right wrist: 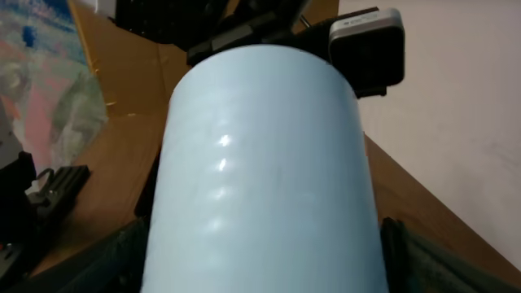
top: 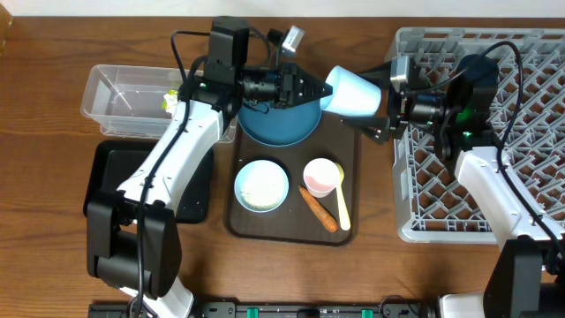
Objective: Sort waste into correct bins and load items into the dishwasher rack
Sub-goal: 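Grasp the cup with the right gripper and open the left gripper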
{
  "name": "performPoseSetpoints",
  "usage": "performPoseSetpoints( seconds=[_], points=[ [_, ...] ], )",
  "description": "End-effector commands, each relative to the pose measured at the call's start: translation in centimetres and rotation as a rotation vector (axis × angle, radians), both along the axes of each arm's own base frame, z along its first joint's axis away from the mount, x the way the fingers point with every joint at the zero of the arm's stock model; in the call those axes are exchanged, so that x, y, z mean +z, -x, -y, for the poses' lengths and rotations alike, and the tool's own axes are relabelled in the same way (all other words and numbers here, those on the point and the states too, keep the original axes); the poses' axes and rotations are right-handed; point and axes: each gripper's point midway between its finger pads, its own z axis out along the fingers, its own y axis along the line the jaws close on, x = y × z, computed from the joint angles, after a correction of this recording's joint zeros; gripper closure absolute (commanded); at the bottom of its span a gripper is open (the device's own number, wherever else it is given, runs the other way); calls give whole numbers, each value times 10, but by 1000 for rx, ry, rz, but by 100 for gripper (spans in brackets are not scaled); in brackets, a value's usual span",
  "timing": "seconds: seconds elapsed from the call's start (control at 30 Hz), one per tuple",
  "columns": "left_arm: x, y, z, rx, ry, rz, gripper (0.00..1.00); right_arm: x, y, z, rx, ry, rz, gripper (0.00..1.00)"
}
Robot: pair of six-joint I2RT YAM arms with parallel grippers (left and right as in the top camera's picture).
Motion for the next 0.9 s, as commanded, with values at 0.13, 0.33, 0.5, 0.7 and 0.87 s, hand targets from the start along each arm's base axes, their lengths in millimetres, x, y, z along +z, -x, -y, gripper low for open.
performPoseSetpoints(
  seconds=[0.13,0.33,0.5,0.7,0.87],
  points=[
    [8,-8,-8,32,12,-17,94,3,-5,8,-11,-7,-13,12],
    [8,-8,-7,32,13,-21,94,6,-5,8,-11,-8,15,12],
    [8,-8,-7,33,13,-25,94,9,-6,8,-10,-9,43,15],
    [8,-8,-7,34,13,-32,94,10,-6,8,-10,-9,51,18],
    [8,-8,-7,35,14,-47,94,11,-5,6,-7,-10,68,23]
  ],
)
